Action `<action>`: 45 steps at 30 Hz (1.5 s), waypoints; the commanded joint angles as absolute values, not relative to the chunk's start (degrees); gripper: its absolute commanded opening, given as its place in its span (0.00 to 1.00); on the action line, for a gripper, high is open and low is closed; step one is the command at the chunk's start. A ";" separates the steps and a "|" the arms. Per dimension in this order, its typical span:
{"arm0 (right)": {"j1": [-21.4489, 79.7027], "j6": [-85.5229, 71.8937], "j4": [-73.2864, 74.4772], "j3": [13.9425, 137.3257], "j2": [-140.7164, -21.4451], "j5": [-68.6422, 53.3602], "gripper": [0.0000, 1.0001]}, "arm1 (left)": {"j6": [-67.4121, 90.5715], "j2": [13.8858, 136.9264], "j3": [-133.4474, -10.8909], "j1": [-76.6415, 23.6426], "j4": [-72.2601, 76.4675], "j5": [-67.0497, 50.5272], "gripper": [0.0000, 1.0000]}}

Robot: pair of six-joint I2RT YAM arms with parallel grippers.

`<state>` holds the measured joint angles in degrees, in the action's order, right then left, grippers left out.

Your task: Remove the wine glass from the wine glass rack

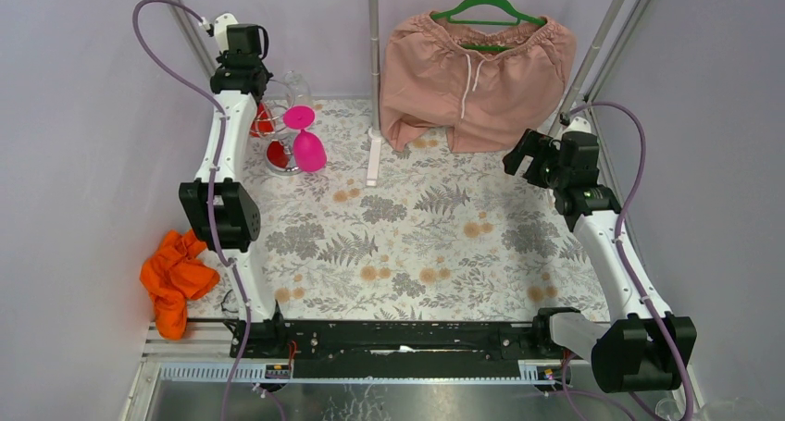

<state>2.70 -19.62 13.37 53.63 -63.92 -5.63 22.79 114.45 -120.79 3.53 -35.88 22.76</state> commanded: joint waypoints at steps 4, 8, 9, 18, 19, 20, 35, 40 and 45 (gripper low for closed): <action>2.91 -20.21 11.23 52.89 -64.07 -5.89 1.00 | 27.02 110.53 -113.98 3.34 -35.79 14.80 0.00; 2.96 -20.51 10.75 52.50 -64.33 -6.05 1.00 | 26.97 108.31 -114.11 2.55 -36.53 13.49 0.00; 2.91 -20.55 10.73 52.40 -64.41 -6.11 1.00 | 26.84 108.02 -114.57 2.29 -36.95 13.57 0.00; 2.93 -20.65 10.60 52.12 -64.51 -6.15 1.00 | 26.63 106.95 -116.27 1.45 -38.15 13.63 0.00; 2.97 -20.68 10.62 52.12 -64.49 -6.15 1.00 | 26.63 106.94 -116.73 1.42 -38.30 13.49 0.00; 2.99 -20.73 10.56 52.12 -64.57 -6.13 1.00 | 26.56 106.94 -117.34 1.41 -38.46 13.39 0.00; 2.90 -21.03 10.54 52.19 -64.65 -6.58 1.00 | 26.54 103.40 -117.02 0.26 -41.38 12.83 0.00; 2.94 -21.10 10.46 51.95 -64.51 -6.94 1.00 | 26.87 100.84 -115.14 0.26 -41.40 12.79 0.00; 2.92 -21.09 10.21 51.94 -64.73 -7.20 1.00 | 26.46 100.28 -114.98 -1.01 -42.15 12.28 0.00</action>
<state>2.70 -20.82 12.43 51.83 -64.77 -5.74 25.74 104.33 -114.21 0.82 -45.54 13.50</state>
